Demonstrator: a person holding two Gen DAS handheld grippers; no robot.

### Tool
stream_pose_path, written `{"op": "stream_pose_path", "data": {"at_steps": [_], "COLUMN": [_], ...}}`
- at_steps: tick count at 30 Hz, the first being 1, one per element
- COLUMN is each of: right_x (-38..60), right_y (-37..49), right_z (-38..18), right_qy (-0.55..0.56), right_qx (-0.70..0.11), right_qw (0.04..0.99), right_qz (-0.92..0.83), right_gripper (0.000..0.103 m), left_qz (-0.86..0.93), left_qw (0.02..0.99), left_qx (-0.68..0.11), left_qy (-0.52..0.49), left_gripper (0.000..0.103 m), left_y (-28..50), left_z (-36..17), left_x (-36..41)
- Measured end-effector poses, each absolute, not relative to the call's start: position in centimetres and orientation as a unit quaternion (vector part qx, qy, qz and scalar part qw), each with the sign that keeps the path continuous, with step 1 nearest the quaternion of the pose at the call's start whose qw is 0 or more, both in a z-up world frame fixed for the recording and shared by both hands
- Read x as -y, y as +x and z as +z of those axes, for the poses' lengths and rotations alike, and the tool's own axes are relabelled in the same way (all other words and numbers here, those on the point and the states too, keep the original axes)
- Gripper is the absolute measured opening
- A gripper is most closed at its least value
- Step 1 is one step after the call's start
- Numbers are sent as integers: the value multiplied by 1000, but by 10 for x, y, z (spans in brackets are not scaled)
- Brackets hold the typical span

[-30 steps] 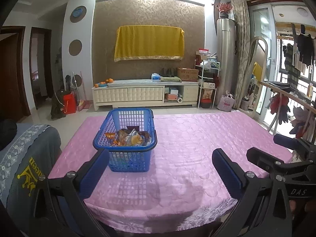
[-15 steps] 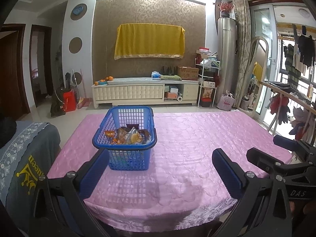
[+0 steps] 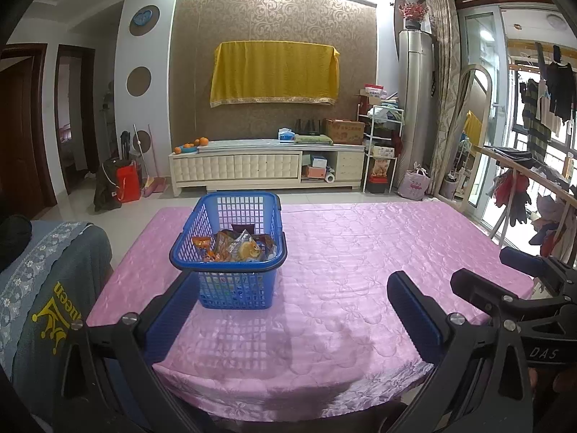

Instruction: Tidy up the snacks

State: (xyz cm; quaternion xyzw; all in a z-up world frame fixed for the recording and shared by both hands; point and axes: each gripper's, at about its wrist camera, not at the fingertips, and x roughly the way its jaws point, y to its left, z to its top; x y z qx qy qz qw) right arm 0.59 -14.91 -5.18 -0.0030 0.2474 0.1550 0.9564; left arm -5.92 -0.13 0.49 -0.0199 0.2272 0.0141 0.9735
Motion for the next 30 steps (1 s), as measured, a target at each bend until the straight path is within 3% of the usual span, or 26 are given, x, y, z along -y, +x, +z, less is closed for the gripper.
{"op": "stream_pose_path", "data": {"at_steps": [30], "right_x": [148], "right_y": [1], "right_z": [-50], "right_qy": [2], "right_qx": [-246], "right_qw": [957], "right_qz": [157], "right_gripper": [103], "left_qz": [16], "left_qw": [973], "left_qx": [-228], "left_qy": [-24], "left_gripper": [103], "left_y": [-61], "left_z": [5], "left_x": [5]}}
